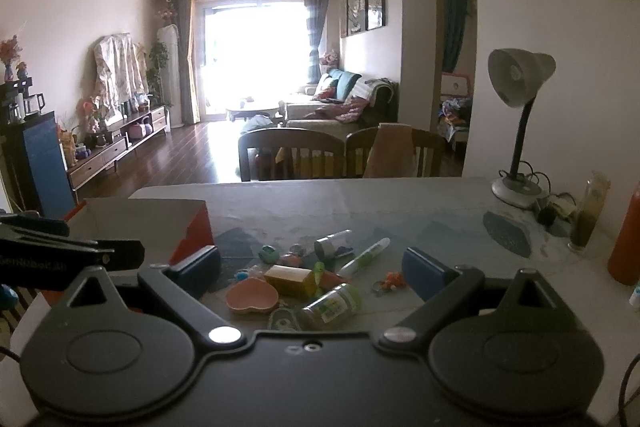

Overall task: Organize rigid objects
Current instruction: 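Move both tools toward the cluttered objects on the table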

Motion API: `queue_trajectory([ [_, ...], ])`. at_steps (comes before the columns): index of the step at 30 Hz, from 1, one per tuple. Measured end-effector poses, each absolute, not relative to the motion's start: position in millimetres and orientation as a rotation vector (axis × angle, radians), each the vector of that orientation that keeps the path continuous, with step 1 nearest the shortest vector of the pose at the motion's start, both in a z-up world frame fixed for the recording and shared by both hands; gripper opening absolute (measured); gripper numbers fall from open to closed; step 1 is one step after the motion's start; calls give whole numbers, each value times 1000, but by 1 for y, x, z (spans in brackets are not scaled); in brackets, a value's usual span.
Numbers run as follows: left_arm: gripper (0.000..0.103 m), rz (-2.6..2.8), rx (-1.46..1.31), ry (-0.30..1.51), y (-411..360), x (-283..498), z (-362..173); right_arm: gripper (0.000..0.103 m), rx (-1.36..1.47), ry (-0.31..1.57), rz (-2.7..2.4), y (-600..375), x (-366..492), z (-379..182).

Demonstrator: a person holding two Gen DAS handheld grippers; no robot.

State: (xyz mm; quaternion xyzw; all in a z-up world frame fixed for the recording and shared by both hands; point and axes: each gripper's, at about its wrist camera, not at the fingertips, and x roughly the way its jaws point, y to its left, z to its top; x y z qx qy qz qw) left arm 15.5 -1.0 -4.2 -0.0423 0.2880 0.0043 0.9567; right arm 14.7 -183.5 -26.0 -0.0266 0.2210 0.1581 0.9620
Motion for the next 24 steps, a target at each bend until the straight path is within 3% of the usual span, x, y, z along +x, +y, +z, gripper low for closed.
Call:
queue_trajectory([
  [24, 103, 11, -72, 759, -79, 121, -59, 92, -160, 611, 409, -259, 155, -81],
])
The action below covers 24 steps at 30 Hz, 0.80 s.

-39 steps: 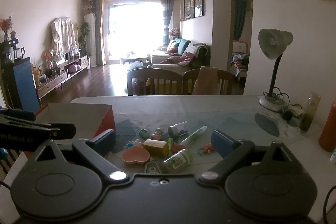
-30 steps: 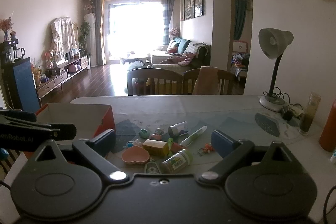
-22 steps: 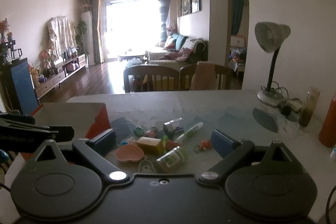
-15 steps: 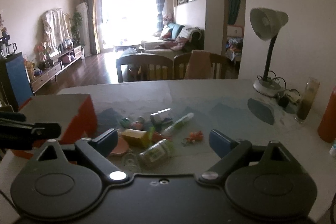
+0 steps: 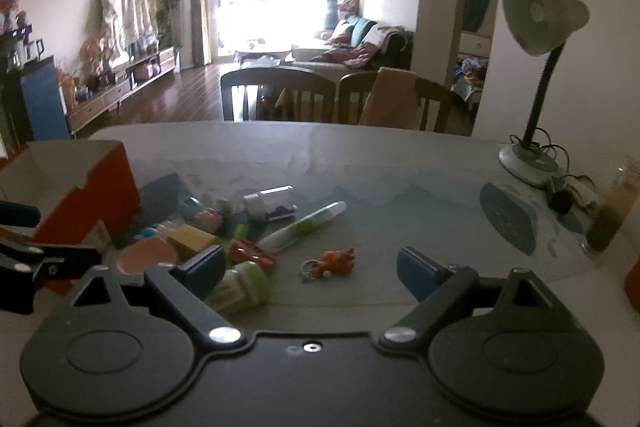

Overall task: Organize rigid objects
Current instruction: 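Move both tools toward the cluttered objects on the table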

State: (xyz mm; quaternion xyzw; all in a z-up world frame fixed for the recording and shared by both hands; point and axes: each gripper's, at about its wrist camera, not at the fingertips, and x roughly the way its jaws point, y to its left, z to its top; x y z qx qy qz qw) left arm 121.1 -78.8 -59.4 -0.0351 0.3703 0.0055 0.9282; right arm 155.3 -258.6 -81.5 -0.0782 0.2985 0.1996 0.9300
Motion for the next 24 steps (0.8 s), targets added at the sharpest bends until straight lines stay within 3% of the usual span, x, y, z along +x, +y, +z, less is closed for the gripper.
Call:
queue_trajectory([
  [24, 102, -32, 37, 961, -138, 218, -137, 79, -297, 788, 546, -252, 271, -176],
])
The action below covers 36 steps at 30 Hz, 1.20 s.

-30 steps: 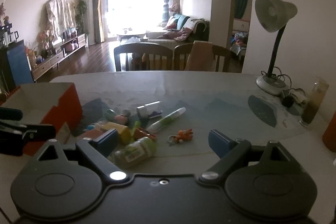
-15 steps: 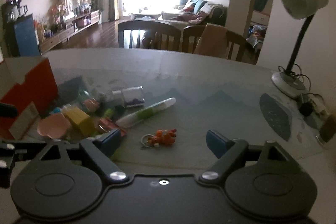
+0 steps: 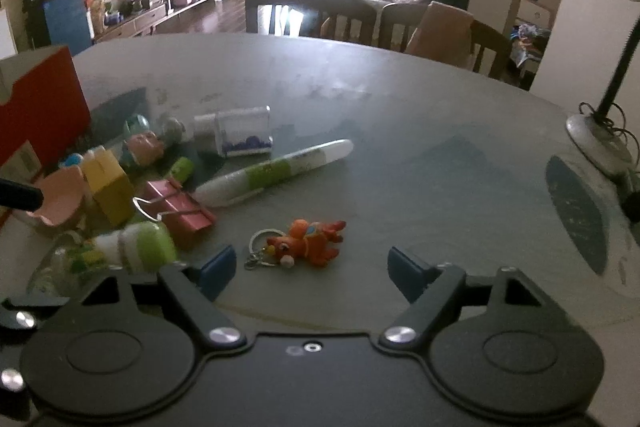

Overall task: Organize rigid objects
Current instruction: 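Move both tools toward the cluttered objects on the table, then grasp the green-lidded glass jar with the left tool while the right tool grasps the orange toy keychain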

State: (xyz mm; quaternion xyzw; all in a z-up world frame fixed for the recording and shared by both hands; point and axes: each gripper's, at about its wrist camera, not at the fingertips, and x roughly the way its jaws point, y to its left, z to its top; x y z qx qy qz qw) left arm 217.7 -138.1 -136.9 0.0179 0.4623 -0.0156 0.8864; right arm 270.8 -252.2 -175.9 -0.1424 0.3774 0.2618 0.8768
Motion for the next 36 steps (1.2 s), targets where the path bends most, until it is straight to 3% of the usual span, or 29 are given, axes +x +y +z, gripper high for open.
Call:
queue_trajectory([
  [5, 101, -32, 52, 979, -140, 227, -146, 75, -303, 802, 561, -248, 282, -186],
  [7, 94, -39, 56, 991, -140, 229, -149, 75, -313, 804, 572, -247, 285, -189],
  [11, 91, -50, 57, 1006, -141, 233, -154, 74, -317, 806, 586, -245, 286, -192],
  [13, 81, -53, 56, 1013, -141, 235, -156, 74, -316, 802, 590, -244, 287, -193],
  [18, 68, -70, 61, 1024, -144, 240, -159, 72, -311, 801, 608, -241, 288, -193],
  [29, 57, -61, 89, 1043, -149, 243, -160, 48, -293, 805, 641, -242, 286, -192],
  [31, 48, -62, 83, 1044, -150, 242, -158, 46, -288, 803, 642, -244, 284, -191],
  [33, 46, -63, 71, 1049, -150, 241, -156, 43, -289, 790, 641, -245, 282, -189],
  [35, 46, -57, 64, 1055, -150, 240, -156, 26, -294, 775, 632, -246, 281, -187],
  [36, 45, -55, 61, 1057, -150, 238, -156, 25, -293, 783, 632, -246, 282, -187],
])
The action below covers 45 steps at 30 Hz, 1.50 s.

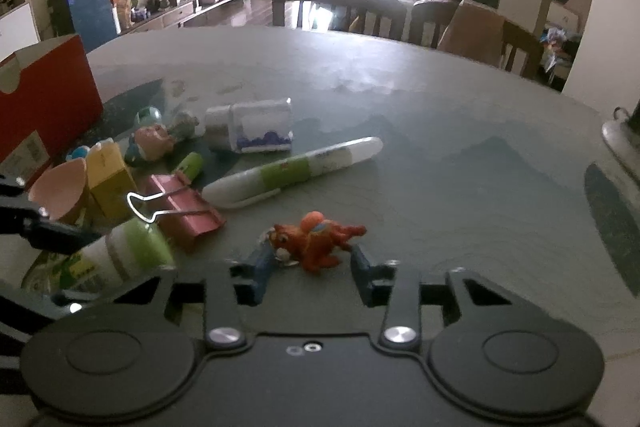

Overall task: Organize rigid objects
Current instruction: 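Grasp the green-lidded glass jar with the left tool while the right tool grasps the orange toy keychain, then carry the jar and toy into the white box while both tools open to release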

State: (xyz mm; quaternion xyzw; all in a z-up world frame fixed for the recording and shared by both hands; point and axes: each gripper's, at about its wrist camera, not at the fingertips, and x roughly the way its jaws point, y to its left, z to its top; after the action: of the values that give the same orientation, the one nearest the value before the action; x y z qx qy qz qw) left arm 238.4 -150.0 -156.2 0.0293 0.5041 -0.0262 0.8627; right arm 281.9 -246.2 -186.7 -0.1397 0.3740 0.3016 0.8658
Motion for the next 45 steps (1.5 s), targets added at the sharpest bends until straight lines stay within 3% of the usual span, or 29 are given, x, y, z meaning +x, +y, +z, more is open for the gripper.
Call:
queue_trajectory([
  [4, 45, -50, 47, 1052, -150, 233, -153, 27, -299, 797, 628, -250, 279, -190],
  [9, 45, -36, 28, 1042, -149, 227, -149, 39, -264, 807, 637, -256, 279, -188],
  [13, 44, -19, 13, 1038, -146, 223, -145, 63, -236, 809, 634, -253, 285, -187],
  [14, 44, -17, 11, 1038, -146, 223, -144, 64, -226, 808, 639, -251, 287, -187],
  [21, 43, -1, 1, 1038, -145, 219, -142, 61, -221, 819, 635, -242, 295, -196],
  [23, 43, 2, -1, 1039, -145, 219, -142, 54, -238, 810, 636, -242, 295, -196],
  [31, 43, 33, -19, 1031, -140, 219, -139, 53, -220, 806, 636, -249, 288, -189],
  [45, 43, 78, -64, 908, -117, 201, -90, 53, -161, 739, 670, -259, 248, -115],
])
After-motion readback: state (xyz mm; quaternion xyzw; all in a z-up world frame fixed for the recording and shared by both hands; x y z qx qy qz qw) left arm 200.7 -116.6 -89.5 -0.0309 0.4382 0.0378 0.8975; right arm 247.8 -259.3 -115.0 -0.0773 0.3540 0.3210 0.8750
